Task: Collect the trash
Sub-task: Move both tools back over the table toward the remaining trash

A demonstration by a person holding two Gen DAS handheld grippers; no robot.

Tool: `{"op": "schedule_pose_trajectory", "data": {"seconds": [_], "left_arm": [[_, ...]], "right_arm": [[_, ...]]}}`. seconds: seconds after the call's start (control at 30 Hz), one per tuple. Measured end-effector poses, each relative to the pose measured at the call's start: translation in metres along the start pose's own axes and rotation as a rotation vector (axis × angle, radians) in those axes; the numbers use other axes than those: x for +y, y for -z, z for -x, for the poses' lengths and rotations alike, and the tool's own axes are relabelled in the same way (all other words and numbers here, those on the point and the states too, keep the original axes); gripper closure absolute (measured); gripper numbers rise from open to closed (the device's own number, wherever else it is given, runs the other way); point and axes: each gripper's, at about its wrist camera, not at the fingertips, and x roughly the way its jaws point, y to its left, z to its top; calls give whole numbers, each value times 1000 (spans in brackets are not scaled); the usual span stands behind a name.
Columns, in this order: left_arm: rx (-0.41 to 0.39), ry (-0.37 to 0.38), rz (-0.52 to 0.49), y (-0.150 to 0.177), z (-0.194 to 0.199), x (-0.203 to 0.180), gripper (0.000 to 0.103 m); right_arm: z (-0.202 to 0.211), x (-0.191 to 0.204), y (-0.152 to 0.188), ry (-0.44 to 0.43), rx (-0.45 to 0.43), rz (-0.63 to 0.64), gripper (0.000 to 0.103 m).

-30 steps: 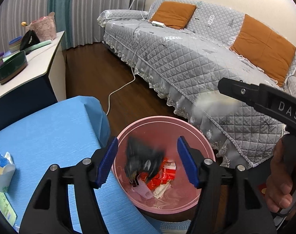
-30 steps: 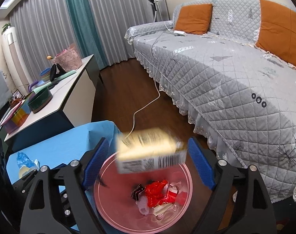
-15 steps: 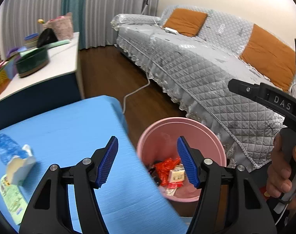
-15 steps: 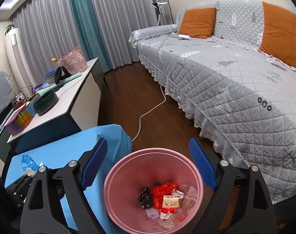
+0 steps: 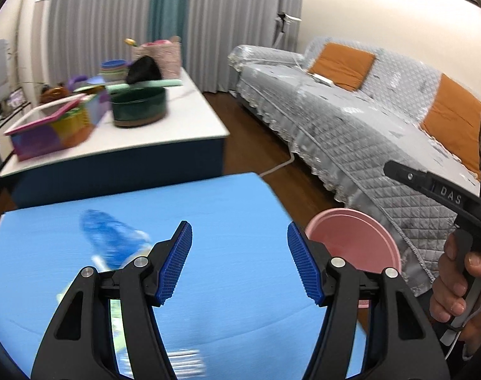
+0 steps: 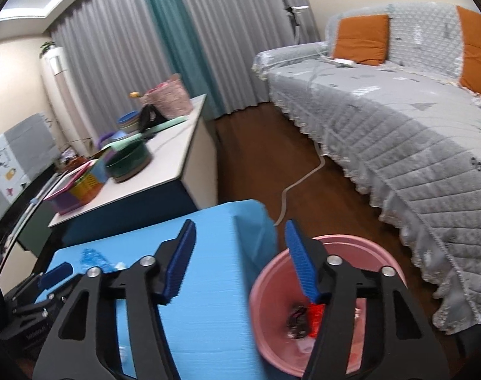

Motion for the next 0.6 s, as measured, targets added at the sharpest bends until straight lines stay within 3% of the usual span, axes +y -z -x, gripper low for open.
{"op": "schedule_pose_trajectory", "data": {"seconds": [0.37, 0.6], "left_arm": [[-71, -150, 52, -22, 43, 106, 42], [-101, -196, 121, -24, 53, 158, 42]], "right_arm": [[-24, 94, 28, -125, 58, 152, 48], [-46, 147, 52, -191, 128, 235, 48]]}}
